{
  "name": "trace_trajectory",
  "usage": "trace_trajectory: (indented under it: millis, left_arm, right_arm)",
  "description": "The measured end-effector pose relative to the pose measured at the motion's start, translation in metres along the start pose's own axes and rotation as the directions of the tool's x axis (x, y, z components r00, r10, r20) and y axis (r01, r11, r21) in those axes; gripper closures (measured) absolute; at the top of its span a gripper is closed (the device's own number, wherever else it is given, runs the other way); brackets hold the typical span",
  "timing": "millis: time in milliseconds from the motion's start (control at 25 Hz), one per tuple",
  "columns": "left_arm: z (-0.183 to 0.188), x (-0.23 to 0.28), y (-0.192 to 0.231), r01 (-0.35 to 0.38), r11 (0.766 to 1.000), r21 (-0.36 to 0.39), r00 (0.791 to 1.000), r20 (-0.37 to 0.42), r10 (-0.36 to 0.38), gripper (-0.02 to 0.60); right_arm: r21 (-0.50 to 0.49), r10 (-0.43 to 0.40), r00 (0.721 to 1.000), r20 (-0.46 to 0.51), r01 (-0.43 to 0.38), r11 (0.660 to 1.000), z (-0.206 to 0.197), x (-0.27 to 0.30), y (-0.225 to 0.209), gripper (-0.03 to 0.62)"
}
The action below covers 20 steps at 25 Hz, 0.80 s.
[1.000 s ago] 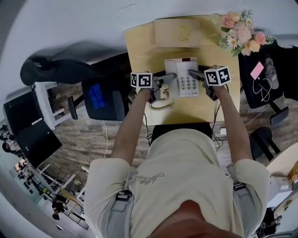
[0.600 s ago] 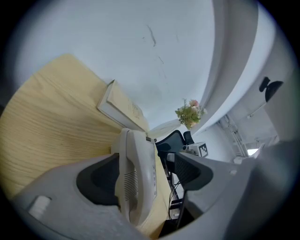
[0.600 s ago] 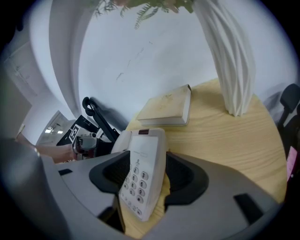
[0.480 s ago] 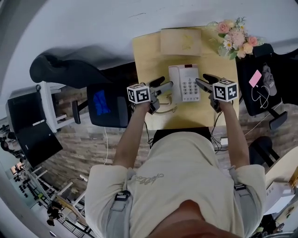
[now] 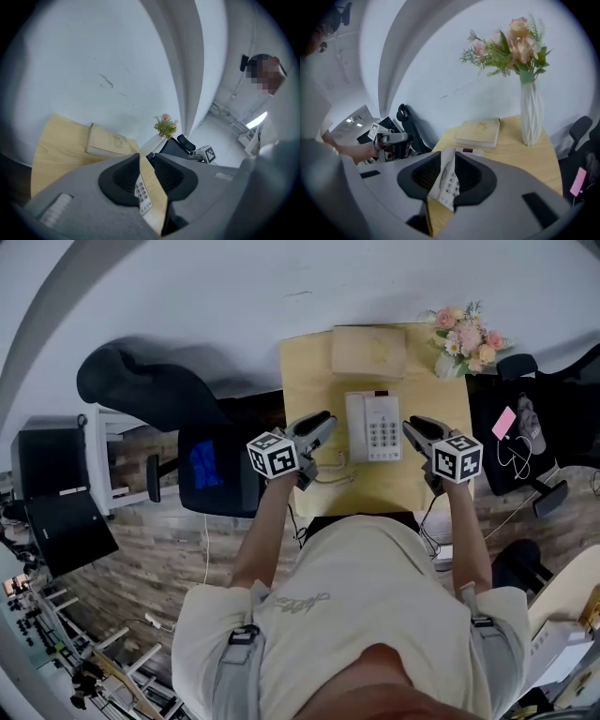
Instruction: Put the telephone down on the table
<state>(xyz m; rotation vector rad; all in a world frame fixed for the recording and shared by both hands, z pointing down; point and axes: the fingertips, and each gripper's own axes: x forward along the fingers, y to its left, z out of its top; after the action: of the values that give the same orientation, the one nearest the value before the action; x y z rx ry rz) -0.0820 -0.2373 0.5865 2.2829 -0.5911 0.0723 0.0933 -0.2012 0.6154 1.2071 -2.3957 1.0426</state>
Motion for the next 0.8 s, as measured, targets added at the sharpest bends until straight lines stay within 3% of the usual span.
trace_trajectory:
  millis: [80,160,280,440,640,800]
  left_arm:
    - [0.007,-0.006,-0.01,0.02,1.0,0.017,1.0,0.01,-0.02,0.562]
    - [0.012,-0.009,-0.022,0.046,0.997,0.055,0.999,0.0,-0.046,0.565]
    - [0.027,-0.012,-0.041,0.044,0.984,0.171,0.999,-0.022,-0.041,0.565]
    - [0.056,-0.019,-0.077,0.048,0.95,0.309,0.999,-0.018,-0.044,0.565]
    - [0.093,-0.029,-0.116,0.063,0.914,0.4,0.997,0.019,-0.077,0.565]
    - [0.117,-0.034,-0.139,0.054,0.87,0.49,0.996,0.033,-0.08,0.565]
  right_arm:
    - [-0.022,-0.006,1.0,0.01,0.007,1.0,0.008,-0.008,0.009,0.52]
    - [-0.056,-0.016,1.0,0.027,0.017,0.998,0.016,-0.015,0.019,0.554]
    - [-0.117,-0.015,0.997,0.079,0.024,0.993,0.038,-0.027,0.036,0.592]
    - [-0.194,0.017,0.988,0.154,0.014,0.981,0.072,-0.045,0.064,0.594]
    - [-0.32,0.042,0.981,0.19,0.021,0.947,0.103,-0.058,0.096,0.594]
    - [-0.404,0.077,0.97,0.229,0.023,0.915,0.129,-0.069,0.122,0.594]
